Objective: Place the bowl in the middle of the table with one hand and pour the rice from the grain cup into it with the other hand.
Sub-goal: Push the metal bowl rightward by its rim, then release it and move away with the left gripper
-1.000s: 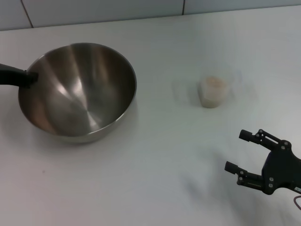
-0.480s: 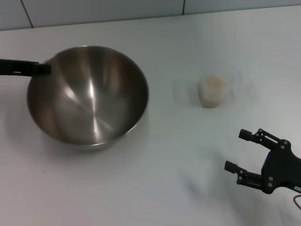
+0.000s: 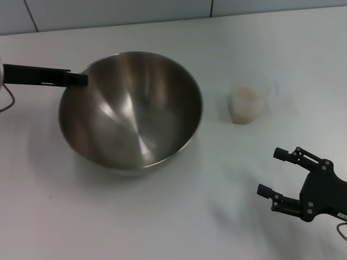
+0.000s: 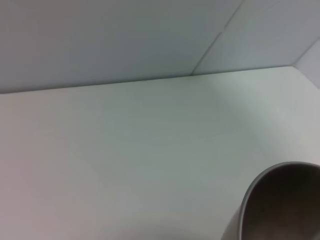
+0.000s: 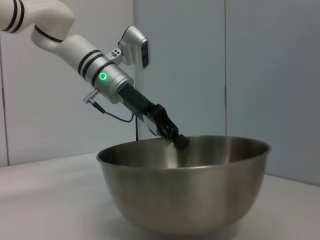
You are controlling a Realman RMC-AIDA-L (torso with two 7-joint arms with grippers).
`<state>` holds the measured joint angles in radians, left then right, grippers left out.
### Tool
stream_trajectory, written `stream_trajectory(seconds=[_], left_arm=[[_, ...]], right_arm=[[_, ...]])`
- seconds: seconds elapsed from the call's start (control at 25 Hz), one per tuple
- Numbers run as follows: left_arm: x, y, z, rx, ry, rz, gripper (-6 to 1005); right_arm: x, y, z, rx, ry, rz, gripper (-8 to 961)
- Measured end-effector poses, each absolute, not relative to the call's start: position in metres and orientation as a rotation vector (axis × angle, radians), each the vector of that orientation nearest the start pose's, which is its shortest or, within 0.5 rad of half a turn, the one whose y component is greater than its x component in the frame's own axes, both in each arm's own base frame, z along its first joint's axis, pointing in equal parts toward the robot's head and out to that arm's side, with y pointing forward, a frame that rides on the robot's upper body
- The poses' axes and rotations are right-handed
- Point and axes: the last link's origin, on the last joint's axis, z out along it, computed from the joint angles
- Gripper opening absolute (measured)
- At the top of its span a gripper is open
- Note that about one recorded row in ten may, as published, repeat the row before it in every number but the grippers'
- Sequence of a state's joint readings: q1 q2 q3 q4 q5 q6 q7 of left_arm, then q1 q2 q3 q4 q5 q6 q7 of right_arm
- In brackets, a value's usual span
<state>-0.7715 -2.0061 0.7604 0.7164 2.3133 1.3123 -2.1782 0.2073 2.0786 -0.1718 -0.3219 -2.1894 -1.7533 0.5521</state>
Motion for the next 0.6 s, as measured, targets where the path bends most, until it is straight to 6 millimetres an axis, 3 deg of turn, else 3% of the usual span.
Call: stream_trajectory(seconds=[0.32, 0.6], left_arm=[[-0.214, 0.414, -0.002, -2.534, -1.234, -0.271, 45], [-0.217, 0.414, -0.015, -2.52, -1.2, -0.197, 44]], right_arm=[[0.349, 0.186, -0.016, -2.389, 0.354, 0.828, 831], [0.35, 0.184, -0.015, -2.387, 0.358, 0.825, 831]])
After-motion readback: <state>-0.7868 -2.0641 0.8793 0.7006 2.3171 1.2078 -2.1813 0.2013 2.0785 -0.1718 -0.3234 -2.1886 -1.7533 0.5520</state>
